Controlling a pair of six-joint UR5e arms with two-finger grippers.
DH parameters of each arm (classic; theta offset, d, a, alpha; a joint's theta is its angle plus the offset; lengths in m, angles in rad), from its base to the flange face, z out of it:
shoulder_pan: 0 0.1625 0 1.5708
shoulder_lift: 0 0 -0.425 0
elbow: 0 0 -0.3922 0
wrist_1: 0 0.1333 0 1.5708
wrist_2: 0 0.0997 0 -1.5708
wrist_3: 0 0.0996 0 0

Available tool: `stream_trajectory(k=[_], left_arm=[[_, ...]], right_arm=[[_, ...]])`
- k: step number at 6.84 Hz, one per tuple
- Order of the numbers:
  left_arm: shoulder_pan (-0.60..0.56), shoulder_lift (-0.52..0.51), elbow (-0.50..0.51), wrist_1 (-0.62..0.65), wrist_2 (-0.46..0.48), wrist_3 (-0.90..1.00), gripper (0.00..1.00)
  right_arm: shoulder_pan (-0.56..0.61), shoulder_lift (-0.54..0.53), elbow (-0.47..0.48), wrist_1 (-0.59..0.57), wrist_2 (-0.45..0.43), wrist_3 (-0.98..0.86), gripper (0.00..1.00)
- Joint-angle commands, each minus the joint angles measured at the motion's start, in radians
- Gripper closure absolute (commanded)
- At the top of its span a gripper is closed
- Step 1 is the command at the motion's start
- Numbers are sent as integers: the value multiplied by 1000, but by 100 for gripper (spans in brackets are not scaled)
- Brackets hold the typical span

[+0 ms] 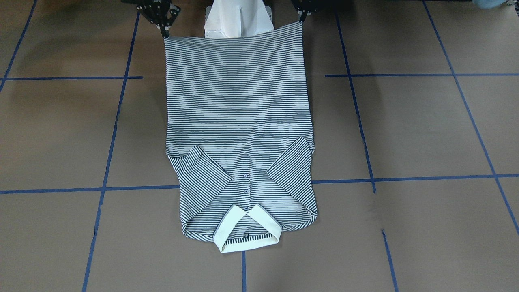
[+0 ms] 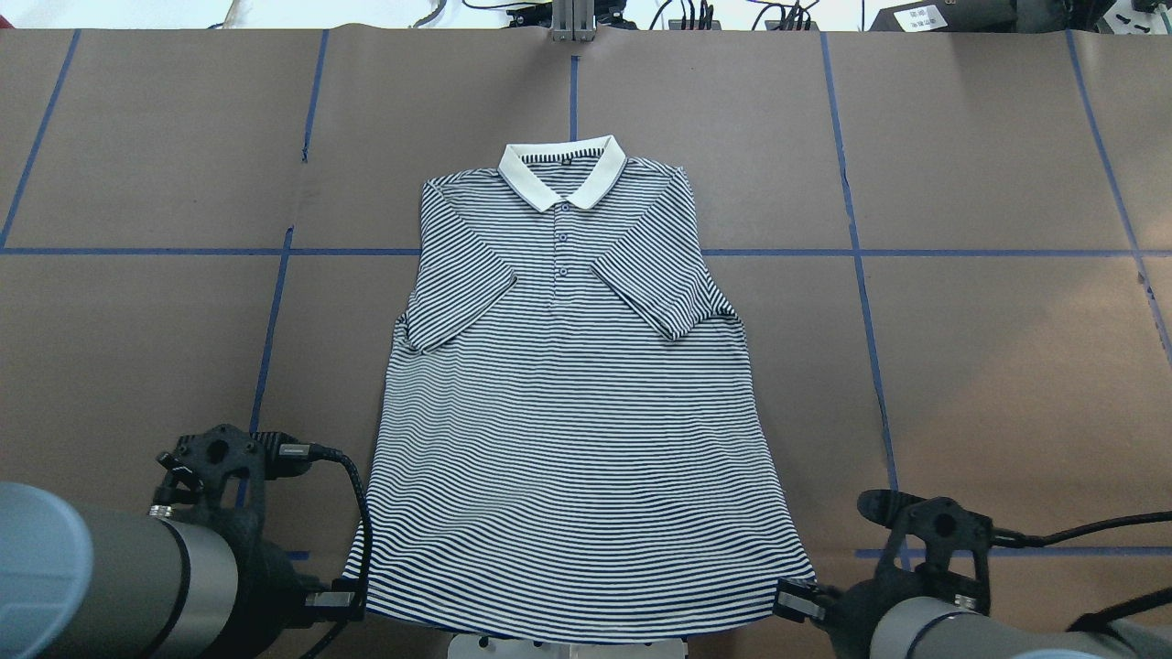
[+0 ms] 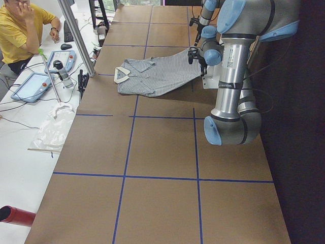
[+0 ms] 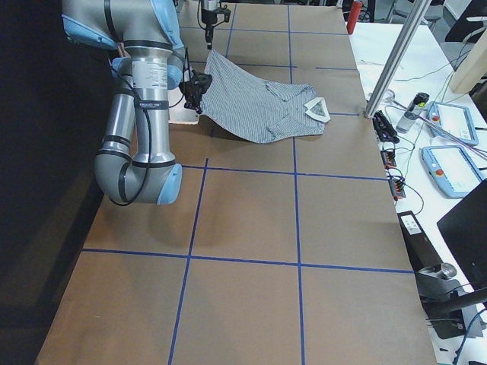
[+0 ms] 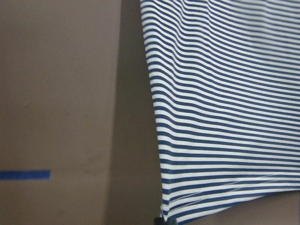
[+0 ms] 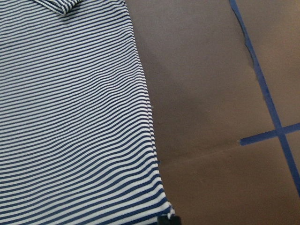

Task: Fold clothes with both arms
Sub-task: 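Lift the hem with both grippers and fold it toward the collar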

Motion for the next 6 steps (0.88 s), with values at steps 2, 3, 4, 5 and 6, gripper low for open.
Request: stream_trajectory(k=[2,3,4,5,6], left_arm=[[-73,-112,-10,152,-53,162,100],[-169,-136,57,149,-53,255,100],[-270,-154,109,150,-56,339,100],[-360,-171,179,143,-59,431,100],[-443,-228,279,137,-59,509,100]], right_arm=[[97,124,103,-200,105,-75,100],[230,213,26,-203,157,-180,100],[409,312,-101,-199,253,-280,100],[552,365,-215,-190,333,-374,100],[646,397,-324,-141,347,-460,100]])
